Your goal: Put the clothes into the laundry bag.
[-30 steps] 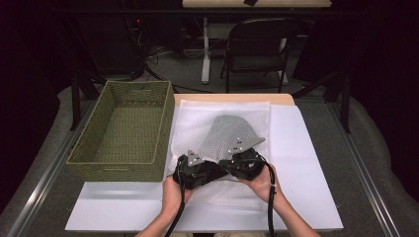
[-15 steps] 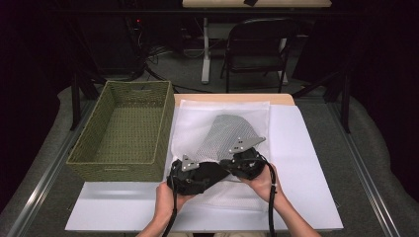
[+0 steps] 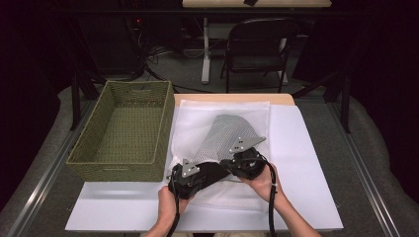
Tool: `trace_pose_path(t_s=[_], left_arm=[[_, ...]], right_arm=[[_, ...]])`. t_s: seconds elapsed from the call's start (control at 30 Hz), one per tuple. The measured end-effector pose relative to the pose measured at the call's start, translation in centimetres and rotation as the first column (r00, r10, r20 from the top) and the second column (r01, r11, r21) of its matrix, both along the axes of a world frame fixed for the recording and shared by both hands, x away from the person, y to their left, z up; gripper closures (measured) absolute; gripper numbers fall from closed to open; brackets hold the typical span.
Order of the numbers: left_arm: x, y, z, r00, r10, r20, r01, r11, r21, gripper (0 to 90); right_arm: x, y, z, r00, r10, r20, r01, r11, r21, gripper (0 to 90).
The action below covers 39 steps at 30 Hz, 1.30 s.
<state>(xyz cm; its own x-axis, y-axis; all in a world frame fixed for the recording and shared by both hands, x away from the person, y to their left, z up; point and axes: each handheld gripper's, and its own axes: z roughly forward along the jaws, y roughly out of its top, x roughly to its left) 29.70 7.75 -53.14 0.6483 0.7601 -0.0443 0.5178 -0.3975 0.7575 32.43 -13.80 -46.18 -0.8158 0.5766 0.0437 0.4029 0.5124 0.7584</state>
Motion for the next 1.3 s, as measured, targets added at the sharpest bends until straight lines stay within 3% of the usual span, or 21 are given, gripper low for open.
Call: trace_pose_path(t_s=[0.37,0.73,0.9,1.1,1.3], left_arm=[[1.7,-1.0,0.3,0.9986,0.028,0.046,-0.028,0.9995,-0.013,85.0],[3.2,-2.1,0.5,0.9913,0.086,0.1,-0.081,0.9957,-0.044,84.3],[3.7,-2.3,-0.2,0.9903,0.1,0.097,-0.094,0.9939,-0.058,83.5],[3.8,-2.0,-0.4,0.9956,0.07,0.063,-0.065,0.9955,-0.069,73.2],[3.0,-1.7,-0.5,0.9981,0.037,0.048,-0.035,0.9983,-0.047,57.8]], right_arm=[[-0.1,-0.1,0.3,1.0,-0.006,0.003,0.006,1.0,0.023,88.6],[0.0,-0.3,0.4,0.9999,-0.005,-0.011,0.005,0.999,0.053,88.7],[0.1,-0.2,0.2,0.9997,-0.002,-0.023,0.004,0.999,0.052,88.6],[0.2,-0.3,0.1,0.9996,-0.004,-0.029,0.005,0.999,0.046,88.6],[0.2,-0.3,0.1,0.9995,-0.005,-0.031,0.006,0.999,0.034,88.6]])
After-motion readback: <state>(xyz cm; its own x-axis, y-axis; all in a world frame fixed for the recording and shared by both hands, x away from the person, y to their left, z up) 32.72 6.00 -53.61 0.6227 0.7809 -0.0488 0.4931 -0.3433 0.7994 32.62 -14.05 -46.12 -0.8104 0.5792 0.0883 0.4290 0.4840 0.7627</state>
